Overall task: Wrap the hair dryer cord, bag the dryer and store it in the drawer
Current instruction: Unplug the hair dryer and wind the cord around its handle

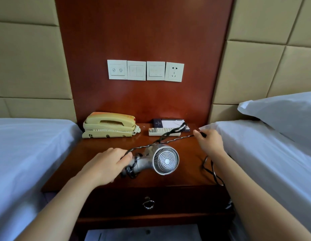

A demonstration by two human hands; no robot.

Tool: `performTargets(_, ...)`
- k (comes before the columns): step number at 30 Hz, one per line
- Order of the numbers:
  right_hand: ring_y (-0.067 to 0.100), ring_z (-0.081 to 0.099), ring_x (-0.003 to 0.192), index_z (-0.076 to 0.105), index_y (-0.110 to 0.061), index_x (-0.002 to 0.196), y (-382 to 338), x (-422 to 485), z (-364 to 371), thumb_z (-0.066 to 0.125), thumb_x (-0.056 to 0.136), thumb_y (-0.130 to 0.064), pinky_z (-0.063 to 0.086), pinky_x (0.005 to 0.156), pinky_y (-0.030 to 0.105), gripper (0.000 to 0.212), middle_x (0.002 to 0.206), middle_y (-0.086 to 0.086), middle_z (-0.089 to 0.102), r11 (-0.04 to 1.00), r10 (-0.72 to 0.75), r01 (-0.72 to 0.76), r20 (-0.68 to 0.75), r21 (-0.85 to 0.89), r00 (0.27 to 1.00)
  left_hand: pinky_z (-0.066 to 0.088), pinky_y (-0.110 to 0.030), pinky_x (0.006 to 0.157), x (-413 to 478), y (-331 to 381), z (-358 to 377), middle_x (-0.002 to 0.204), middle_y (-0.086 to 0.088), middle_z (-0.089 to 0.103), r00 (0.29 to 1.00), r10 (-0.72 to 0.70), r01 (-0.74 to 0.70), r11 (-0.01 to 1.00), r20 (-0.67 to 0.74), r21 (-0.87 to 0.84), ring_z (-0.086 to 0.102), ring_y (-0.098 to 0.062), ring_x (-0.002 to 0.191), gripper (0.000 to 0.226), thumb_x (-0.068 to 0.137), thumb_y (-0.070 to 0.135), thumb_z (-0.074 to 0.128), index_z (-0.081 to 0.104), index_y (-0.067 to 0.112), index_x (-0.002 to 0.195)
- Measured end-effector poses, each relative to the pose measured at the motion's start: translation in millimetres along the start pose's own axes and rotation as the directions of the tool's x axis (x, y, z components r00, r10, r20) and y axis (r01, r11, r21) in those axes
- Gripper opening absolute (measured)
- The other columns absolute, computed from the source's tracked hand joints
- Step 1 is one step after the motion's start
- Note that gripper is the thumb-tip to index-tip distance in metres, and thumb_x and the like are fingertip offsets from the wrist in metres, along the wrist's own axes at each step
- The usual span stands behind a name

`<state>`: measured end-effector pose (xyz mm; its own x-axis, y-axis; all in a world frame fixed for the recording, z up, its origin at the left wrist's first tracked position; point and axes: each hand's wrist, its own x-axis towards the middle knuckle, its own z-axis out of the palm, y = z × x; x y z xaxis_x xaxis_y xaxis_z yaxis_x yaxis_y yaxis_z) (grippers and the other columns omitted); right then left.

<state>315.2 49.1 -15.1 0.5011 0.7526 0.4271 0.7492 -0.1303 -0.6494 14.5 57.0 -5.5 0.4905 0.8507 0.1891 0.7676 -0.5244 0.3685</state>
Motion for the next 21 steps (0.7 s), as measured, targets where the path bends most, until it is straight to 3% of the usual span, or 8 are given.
performTargets(4, 0.034, 0.062, 0.084, 0.069, -0.005, 0.087, 15, 5, 1, 0.051, 0.093, -0.034, 0.043, 0.069, 0.034, 0.034, 0.075, 0.011, 0.061, 0.989, 0.147, -0.147, -0.015, -0.018, 0.989, 0.044, -0.035, 0.063, -2, -17, -6, 0.056, 0.001, 0.052, 0.997, -0.071, 0.072, 0.996, -0.017, 0.059, 0.058, -0.019, 0.051, 0.04, 0.099, 0.041, 0.028, 0.046, 0.019, 0.07)
performTargets(9, 0.038, 0.059, 0.088, 0.068, -0.002, 0.093, 38, -2, -7, 0.051, 0.093, -0.031, 0.043, 0.071, 0.034, 0.034, 0.088, 0.02, 0.066, 0.954, 0.277, -0.284, -0.081, -0.093, 0.957, 0.038, -0.034, 0.063, -4, -37, -11, 0.061, 0.003, 0.05, 0.991, -0.126, 0.133, 0.971, -0.048, 0.196, 0.047, -0.012, 0.054, 0.038, 0.099, 0.041, 0.026, 0.052, 0.023, 0.077)
performTargets(11, 0.041, 0.06, 0.092, 0.067, -0.006, 0.091, 32, -10, 0, 0.049, 0.094, -0.033, 0.046, 0.074, 0.038, 0.033, 0.093, 0.019, 0.067, 0.951, 0.195, -0.218, -0.123, -0.218, 0.973, 0.037, -0.034, 0.065, -3, -38, -10, 0.068, 0.003, 0.052, 0.986, -0.162, 0.167, 0.96, -0.041, 0.224, 0.052, -0.017, 0.063, 0.037, 0.099, 0.041, 0.024, 0.055, 0.024, 0.086)
performTargets(14, 0.035, 0.06, 0.092, 0.064, -0.013, 0.096, 18, -19, 13, 0.044, 0.096, -0.032, 0.041, 0.067, 0.034, 0.028, 0.096, 0.012, 0.068, 0.906, -0.01, -0.024, -0.078, -0.422, 0.997, 0.034, -0.035, 0.073, 1, -33, -4, 0.108, -0.001, 0.059, 0.988, -0.152, 0.146, 0.907, -0.014, 0.395, 0.057, -0.025, 0.098, 0.038, 0.1, 0.036, 0.019, 0.05, 0.026, 0.119)
performTargets(15, 0.032, 0.06, 0.092, 0.063, -0.015, 0.098, 15, -21, 17, 0.043, 0.096, -0.032, 0.04, 0.065, 0.032, 0.026, 0.096, 0.009, 0.068, 0.88, -0.072, 0.047, -0.036, -0.473, 0.997, 0.034, -0.035, 0.075, 1, -28, -3, 0.115, -0.003, 0.058, 0.99, -0.14, 0.136, 0.897, -0.021, 0.421, 0.056, -0.026, 0.106, 0.039, 0.1, 0.037, 0.018, 0.049, 0.026, 0.121)
performTargets(18, 0.026, 0.052, 0.105, 0.064, -0.02, 0.105, 7, -25, 26, 0.042, 0.096, -0.034, 0.04, 0.069, 0.032, 0.028, 0.104, 0.003, 0.066, 0.793, -0.18, 0.217, 0.121, -0.569, 0.976, 0.04, -0.036, 0.078, 3, -9, 4, 0.109, -0.005, 0.061, 0.996, -0.08, 0.086, 0.879, -0.033, 0.47, 0.059, -0.028, 0.103, 0.038, 0.102, 0.038, 0.018, 0.052, 0.024, 0.111)
performTargets(21, 0.027, 0.043, 0.118, 0.064, -0.021, 0.11, -5, -30, 42, 0.04, 0.096, -0.032, 0.035, 0.088, 0.036, 0.03, 0.121, 0.003, 0.057, 0.737, -0.218, 0.376, 0.33, -0.561, 0.919, 0.041, -0.035, 0.074, 11, 7, 17, 0.108, -0.004, 0.061, 1.0, 0.009, 0.008, 0.83, -0.029, 0.557, 0.061, -0.027, 0.099, 0.037, 0.103, 0.034, 0.019, 0.049, 0.022, 0.12)
